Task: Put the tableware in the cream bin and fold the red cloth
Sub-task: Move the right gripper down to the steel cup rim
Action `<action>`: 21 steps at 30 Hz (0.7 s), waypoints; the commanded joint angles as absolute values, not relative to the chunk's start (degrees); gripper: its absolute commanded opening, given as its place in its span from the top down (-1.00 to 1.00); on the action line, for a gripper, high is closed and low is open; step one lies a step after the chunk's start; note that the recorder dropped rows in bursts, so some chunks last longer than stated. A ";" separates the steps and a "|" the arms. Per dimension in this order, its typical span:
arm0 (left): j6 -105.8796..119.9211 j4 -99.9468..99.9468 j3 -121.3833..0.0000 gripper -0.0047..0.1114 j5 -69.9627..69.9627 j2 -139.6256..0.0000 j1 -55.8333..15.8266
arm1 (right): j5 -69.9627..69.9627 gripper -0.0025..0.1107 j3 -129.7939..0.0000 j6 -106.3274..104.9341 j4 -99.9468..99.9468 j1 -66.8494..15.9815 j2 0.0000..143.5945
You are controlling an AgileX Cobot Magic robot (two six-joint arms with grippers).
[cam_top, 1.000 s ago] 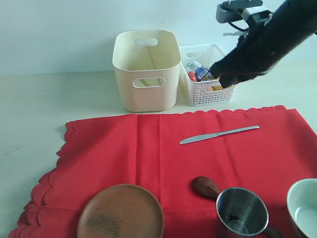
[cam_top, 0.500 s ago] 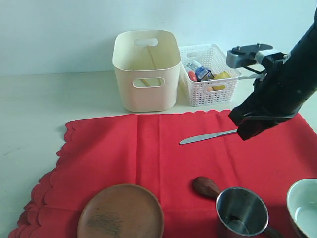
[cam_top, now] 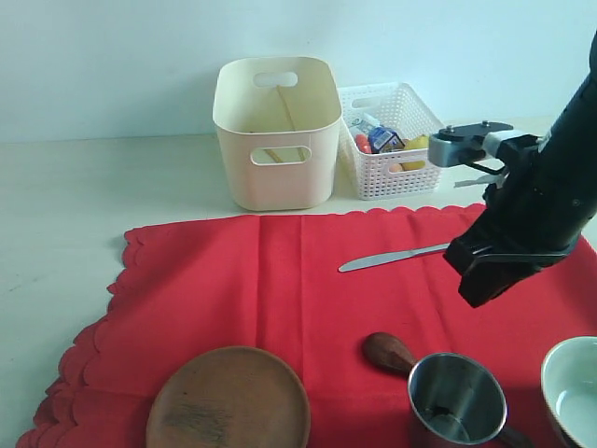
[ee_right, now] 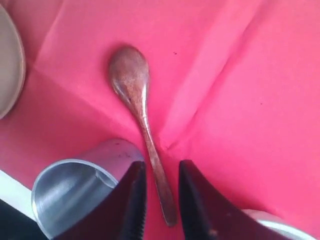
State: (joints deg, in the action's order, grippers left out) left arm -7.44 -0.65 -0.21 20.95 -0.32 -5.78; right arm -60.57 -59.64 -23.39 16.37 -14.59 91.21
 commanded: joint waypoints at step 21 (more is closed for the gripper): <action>-7.54 -0.75 0.00 0.92 20.52 0.00 -5.62 | -59.42 0.23 -55.33 -22.83 8.15 -23.98 92.04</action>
State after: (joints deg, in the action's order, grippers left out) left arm -7.44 -0.65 -0.21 20.95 -0.32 -5.78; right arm -60.00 -55.65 -22.69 8.15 -23.89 91.33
